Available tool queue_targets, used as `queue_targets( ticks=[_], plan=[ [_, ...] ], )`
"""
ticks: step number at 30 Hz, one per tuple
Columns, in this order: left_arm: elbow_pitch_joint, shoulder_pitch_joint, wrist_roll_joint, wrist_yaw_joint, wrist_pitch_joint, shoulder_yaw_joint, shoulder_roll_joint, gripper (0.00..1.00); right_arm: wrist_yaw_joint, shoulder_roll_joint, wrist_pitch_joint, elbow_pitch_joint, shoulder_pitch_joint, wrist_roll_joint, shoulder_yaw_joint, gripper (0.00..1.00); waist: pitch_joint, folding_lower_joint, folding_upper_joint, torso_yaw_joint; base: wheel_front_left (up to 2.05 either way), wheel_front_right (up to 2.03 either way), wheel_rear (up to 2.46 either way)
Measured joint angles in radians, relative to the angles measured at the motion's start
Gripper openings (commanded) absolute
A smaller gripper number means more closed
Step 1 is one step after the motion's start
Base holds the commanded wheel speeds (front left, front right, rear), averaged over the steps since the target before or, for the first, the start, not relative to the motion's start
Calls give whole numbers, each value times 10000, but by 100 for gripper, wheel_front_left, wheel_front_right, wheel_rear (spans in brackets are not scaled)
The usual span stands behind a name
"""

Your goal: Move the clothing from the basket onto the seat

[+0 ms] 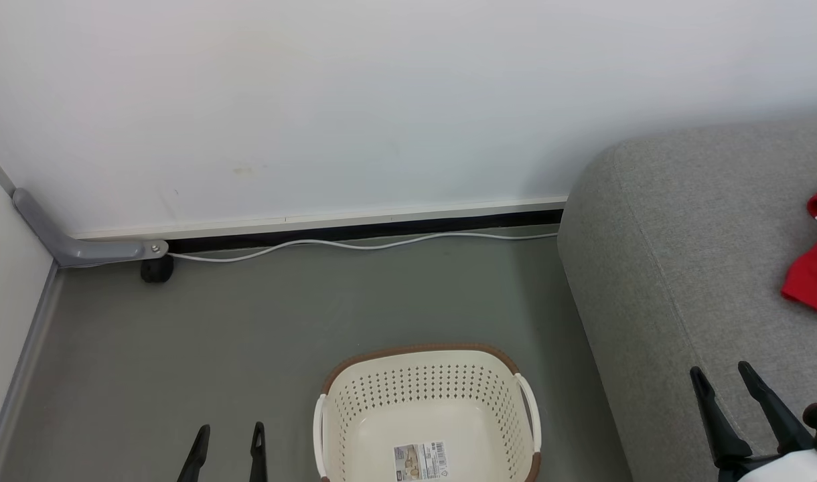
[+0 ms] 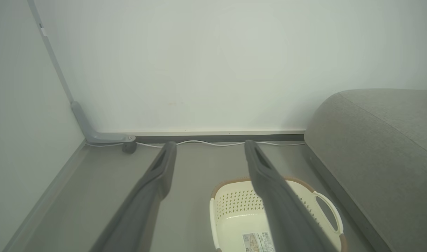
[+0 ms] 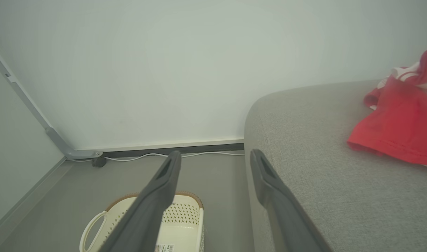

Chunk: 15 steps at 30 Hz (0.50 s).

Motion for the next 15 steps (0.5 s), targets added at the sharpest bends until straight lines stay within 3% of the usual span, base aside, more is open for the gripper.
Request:
queue_targets(
  ticks=[9,10,15],
  plan=[
    [-6,-1,-121,-42,0,4,-13,100,0,0,0,19,-9,2,-2,100,31,1,0,3,0,0,0],
    [10,2,-117,-40,2,2,-19,0,0,17,-2,40,-5,2,-4,0,26,0,0,8,0,0,0],
    [589,27,-125,-40,10,-25,-98,0,0,518,8,510,279,36,174,0,30,0,0,7,0,0,0]
  ],
)
